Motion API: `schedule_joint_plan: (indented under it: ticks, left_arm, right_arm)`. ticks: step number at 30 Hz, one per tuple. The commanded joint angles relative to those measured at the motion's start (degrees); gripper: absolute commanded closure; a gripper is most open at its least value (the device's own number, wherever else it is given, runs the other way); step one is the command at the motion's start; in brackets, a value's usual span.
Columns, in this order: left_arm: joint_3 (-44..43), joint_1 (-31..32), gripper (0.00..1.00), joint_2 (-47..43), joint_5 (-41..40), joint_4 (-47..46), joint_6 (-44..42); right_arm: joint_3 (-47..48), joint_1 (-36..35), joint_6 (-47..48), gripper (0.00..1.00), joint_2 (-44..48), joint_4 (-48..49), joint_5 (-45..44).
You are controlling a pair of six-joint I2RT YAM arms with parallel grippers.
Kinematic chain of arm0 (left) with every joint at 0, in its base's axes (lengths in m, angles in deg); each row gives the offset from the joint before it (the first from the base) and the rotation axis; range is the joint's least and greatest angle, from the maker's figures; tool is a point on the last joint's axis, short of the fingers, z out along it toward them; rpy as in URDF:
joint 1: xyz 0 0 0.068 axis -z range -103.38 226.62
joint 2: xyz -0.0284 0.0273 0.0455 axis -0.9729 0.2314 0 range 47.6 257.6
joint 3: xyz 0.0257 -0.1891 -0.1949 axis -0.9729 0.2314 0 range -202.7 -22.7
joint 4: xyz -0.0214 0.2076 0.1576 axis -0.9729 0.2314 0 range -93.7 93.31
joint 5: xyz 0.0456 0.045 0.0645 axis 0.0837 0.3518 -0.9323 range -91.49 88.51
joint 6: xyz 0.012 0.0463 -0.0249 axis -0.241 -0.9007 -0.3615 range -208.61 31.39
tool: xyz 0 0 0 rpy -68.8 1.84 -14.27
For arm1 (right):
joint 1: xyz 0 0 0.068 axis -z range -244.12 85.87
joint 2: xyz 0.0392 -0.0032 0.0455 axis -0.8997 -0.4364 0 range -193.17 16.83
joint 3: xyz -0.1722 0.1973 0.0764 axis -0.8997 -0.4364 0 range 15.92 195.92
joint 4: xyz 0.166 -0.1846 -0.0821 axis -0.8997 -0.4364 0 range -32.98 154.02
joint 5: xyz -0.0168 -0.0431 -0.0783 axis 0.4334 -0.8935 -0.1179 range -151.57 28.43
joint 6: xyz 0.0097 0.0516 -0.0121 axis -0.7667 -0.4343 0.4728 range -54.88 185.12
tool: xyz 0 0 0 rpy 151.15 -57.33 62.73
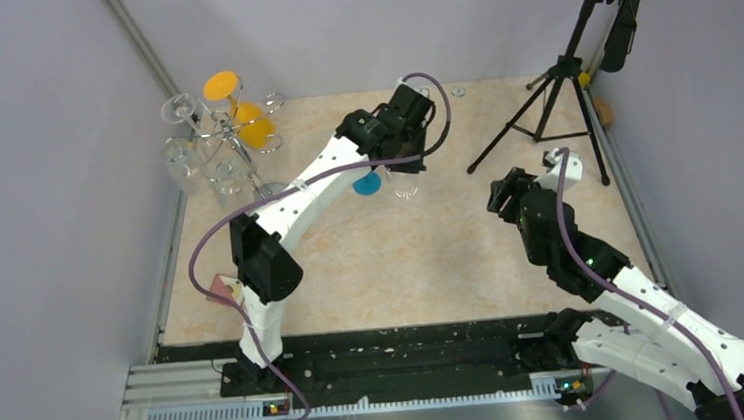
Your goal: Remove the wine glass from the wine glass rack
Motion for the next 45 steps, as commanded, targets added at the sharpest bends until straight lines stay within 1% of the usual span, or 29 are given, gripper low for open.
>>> schedule_joint_plan:
  ticks: [1, 7, 13, 20, 26, 33, 34, 41, 45]
  left_arm:
    - [-2.82, -0.03, 1.00, 1.20, -2.63, -0.10, -5.36]
    - [-5.75, -0.18, 1.00, 4.47, -4.43, -1.28, -11.11]
    - [-5.71, -1.76, 1.00, 5.66, -1.24, -4.26, -14.00]
    - [-6.01, -4.11, 1.00, 6.34, 2.87, -6.11, -14.67]
    - [-6.17, -4.57, 1.00, 7.91, 4.88, -5.10, -12.78]
    - [-6.38, -4.89, 1.00, 8.94, 7.50, -6.27, -11.57]
    - [-6.51, -5.00, 0.99, 9.08, 7.51, -6.28, -11.55]
    - [-8.41, -5.78, 0.83, 10.09, 6.90, -5.91, -11.64]
    - [-9.79, -6.55, 0.77, 10.81, 6.71, -5.86, -11.17]
  right_arm:
    - [2.49, -0.36, 1.84, 0.43, 0.62, -5.93, -1.51]
    - [2.42, -0.36, 2.05, 0.43, 1.61, -7.41, -2.19]
    - [3.44, -0.36, 2.20, 0.44, 0.28, -7.66, -1.51]
    - [3.93, -0.36, 2.47, 0.44, -0.60, -7.45, -0.39]
    - [3.85, -0.36, 2.47, 0.44, -1.01, -6.81, -0.43]
    - [3.85, -0.36, 1.95, 0.44, -1.78, -6.59, 0.05]
    - [3.85, -0.36, 1.78, 0.44, -1.83, -6.54, 0.09]
    - [3.59, -0.36, 0.88, 0.44, -1.99, -6.57, 0.26]
    - [3.59, -0.36, 0.64, 0.44, -2.50, -6.39, 0.40]
